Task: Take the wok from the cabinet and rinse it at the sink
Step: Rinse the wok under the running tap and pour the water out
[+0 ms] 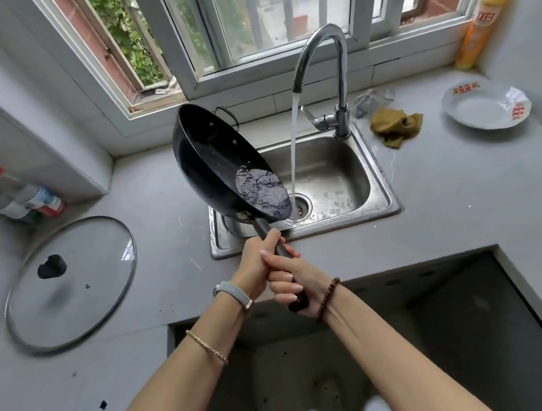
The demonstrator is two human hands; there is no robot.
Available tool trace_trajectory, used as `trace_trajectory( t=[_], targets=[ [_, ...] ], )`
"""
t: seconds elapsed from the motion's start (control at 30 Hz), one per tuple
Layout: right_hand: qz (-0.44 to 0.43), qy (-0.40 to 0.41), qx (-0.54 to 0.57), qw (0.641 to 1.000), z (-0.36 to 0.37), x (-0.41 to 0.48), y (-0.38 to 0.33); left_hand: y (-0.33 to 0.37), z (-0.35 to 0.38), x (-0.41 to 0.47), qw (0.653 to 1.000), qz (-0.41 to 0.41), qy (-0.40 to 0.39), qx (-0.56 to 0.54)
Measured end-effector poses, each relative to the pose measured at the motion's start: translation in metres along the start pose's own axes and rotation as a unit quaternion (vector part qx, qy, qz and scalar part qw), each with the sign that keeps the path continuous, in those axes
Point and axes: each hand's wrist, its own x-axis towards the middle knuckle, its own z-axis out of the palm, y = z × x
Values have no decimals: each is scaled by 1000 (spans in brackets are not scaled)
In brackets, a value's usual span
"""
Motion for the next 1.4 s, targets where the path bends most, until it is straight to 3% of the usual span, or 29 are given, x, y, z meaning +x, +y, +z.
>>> trace_trajectory(
  t=[0.57, 0.87, 0.97, 1.17, 1.4],
  targets=[
    [70, -148, 115, 980, 16, -3, 5, 23, -14, -25, 974, 67, 126, 174],
    [110, -264, 198, 938, 13, -15, 5, 29, -6, -32, 949, 88, 177, 245],
    [107, -242, 181, 947, 11, -25, -3, 29, 4, -34, 957, 77, 165, 226],
    [79, -109, 69, 989, 15, -56, -29, 30, 28, -39, 989, 42, 94, 102],
    [57, 21, -23, 998, 9, -89, -46, 17, 62, -45, 996, -38, 7, -78]
  ],
)
